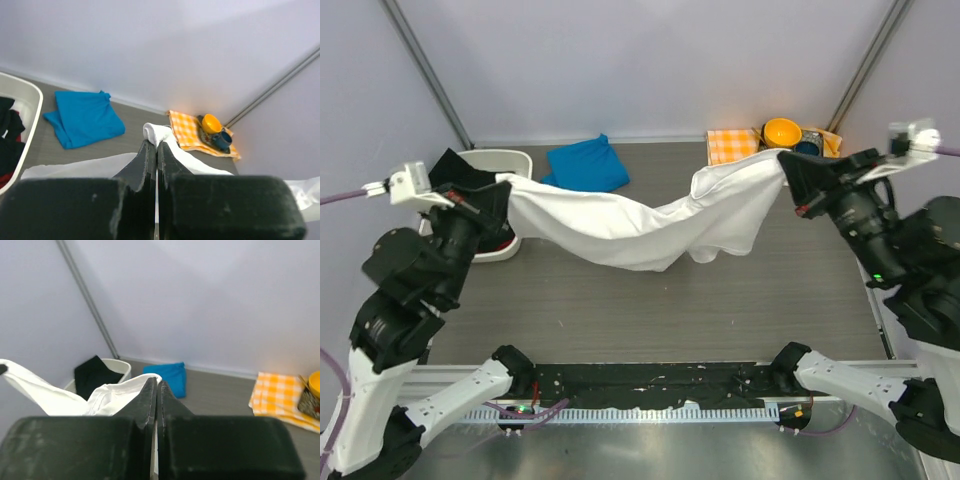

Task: Fold and stack the t-shirts
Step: Flatten the tshirt out

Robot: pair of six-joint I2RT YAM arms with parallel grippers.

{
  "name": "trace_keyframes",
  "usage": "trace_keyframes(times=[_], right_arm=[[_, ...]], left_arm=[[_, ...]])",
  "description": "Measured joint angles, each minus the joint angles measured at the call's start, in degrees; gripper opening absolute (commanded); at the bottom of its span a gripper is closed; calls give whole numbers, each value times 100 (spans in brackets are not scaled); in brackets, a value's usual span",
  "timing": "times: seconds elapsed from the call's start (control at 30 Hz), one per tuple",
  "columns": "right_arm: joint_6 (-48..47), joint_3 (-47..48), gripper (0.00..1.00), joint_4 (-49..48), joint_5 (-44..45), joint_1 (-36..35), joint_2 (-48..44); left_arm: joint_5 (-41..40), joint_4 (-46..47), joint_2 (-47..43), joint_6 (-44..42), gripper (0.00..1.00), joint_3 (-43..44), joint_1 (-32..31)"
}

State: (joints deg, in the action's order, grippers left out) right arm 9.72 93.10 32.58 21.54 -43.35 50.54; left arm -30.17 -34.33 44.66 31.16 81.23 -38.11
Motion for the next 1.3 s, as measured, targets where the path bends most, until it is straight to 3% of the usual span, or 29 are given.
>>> trace_keyframes(times=[0.27, 0.47, 0.6, 0.73, 1.0, 1.13, 1.3], right_arm=[[-361, 1589, 1, 83, -1274, 20, -179], [-404, 2627, 1, 122, -1976, 315, 184], [-400, 2782, 1, 107, -2218, 522, 496], [-378, 1974, 1, -50, -2039, 553, 603], [-273, -1019, 1, -651, -901, 651, 1064], [-42, -1856, 1, -903, -874, 1401, 1840], [214, -2168, 1, -1303, -876, 2302, 2605]], left_arm=[[664, 212, -715, -297, 0, 50, 4], [1080, 352, -664, -361, 0, 313, 2], [1003, 402, -509, -363, 0, 529, 4], [726, 459, -264, -291, 0, 332, 4], [-98, 730, 203, 247, 0, -2103, 4], [-492, 868, 739, 616, 0, -3121, 9], [-885, 1150, 1113, 951, 0, -3484, 302]])
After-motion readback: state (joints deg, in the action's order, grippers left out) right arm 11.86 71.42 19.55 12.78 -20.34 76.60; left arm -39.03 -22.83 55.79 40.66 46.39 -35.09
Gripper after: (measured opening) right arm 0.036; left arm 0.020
